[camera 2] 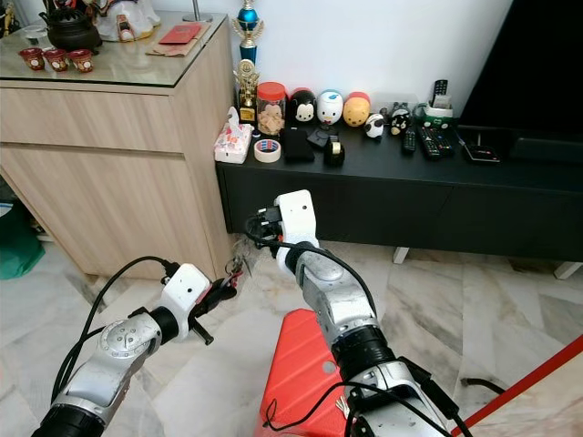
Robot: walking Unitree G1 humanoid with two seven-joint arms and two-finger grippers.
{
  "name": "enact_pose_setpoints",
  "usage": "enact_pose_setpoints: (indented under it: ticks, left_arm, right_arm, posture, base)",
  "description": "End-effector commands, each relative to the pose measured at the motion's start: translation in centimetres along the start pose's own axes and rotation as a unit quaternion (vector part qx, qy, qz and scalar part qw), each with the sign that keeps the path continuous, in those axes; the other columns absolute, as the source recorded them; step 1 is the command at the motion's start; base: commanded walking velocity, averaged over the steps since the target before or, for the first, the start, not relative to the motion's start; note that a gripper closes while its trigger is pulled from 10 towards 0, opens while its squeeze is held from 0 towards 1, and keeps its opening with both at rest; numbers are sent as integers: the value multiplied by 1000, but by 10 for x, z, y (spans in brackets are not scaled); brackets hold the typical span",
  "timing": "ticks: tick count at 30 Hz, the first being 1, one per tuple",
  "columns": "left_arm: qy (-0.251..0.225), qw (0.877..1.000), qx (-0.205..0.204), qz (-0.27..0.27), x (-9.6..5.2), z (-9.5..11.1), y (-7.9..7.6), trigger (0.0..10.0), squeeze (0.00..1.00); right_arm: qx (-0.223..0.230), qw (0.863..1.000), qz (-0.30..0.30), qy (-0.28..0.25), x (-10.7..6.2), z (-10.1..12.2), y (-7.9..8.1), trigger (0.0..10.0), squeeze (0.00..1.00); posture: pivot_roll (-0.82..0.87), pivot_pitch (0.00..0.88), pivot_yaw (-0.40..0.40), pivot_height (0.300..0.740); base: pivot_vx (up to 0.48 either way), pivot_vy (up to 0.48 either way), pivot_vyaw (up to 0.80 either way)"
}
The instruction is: Hang keys on a hook
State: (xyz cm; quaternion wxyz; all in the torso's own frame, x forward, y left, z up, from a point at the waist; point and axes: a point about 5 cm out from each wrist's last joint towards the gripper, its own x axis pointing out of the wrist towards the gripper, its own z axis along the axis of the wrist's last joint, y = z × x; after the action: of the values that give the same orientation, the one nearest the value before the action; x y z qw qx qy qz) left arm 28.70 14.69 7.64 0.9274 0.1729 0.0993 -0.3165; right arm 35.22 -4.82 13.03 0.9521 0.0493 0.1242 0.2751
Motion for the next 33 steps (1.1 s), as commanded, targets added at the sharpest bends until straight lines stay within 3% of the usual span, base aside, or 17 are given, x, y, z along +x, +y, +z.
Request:
enact_pose_setpoints:
  ticks: [1,7,8,15,23,25,26,27,28,29,30,31,32,33]
  left_arm:
    - [25,1000,5,-12,-3,-8,-2,0,0]
    - [25,1000,9,-16,-3,-6,-4,0,0]
    - [26,999,9,-17,-3,-6,-4,0,0]
    - [30,999,10,-18,-4,-7,-3,0,0]
    - [32,999,10,-16,-6,-7,-2,0,0]
    - [37,999,13,-4,-9,-8,2,0,0]
    - [37,999,13,-4,-9,-8,2,0,0]
    - [45,999,17,23,-11,-11,10,0,0]
    - [48,998,14,42,-14,-13,14,6549,0]
    - [48,998,14,42,-14,-13,14,6549,0]
    - [50,996,-2,78,-19,-17,23,10000,0]
    - [49,994,-12,93,-21,-19,26,10000,0]
    - [49,994,-12,93,-21,-19,26,10000,0]
    - [49,989,-39,131,-27,-26,34,10000,0]
  right_arm:
    - [-28,999,29,-2,1,12,5,10000,1000]
    - [-55,993,89,49,-2,-4,16,10000,1000]
    - [-55,993,91,52,-3,-5,16,10000,12]
    - [-49,993,86,66,-4,-5,10,10000,0]
    - [-131,986,69,81,-6,-7,1,10000,0]
    - [-136,989,19,52,-7,4,-15,10000,0]
    - [-136,989,19,52,-7,4,-15,10000,0]
    - [-114,993,-17,30,-10,10,-28,10000,0]
    - [-95,994,-58,20,-14,10,-43,10000,0]
    - [-95,994,-58,20,-14,10,-43,10000,0]
    - [-70,989,-129,9,-24,7,-69,10000,0]
    - [-64,986,-156,6,-29,5,-80,10000,0]
    - [-64,986,-156,6,-29,5,-80,10000,0]
    - [-42,979,-198,10,-41,-6,-99,10000,0]
  posture:
    - [71,0,-51,740]
    - [71,0,-51,740]
    - [71,0,-50,740]
    - [71,0,-51,740]
    - [74,0,-53,740]
    - [80,0,-54,740]
    - [80,0,-54,740]
    - [84,0,-54,740]
    - [85,0,-55,740]
    - [85,0,-55,740]
    - [91,0,-53,740]
    - [91,0,-53,740]
    - [91,0,-53,740]
    - [84,0,-47,740]
  base:
    - [0,0,0]
    - [0,0,0]
    - [0,0,0]
    - [0,0,0]
    - [0,0,0]
    - [0,0,0]
    - [0,0,0]
    - [0,0,0]
    - [0,0,0]
    - [0,0,0]
    - [0,0,0]
    - [0,0,0]
    - [0,0,0]
    - [0,0,0]
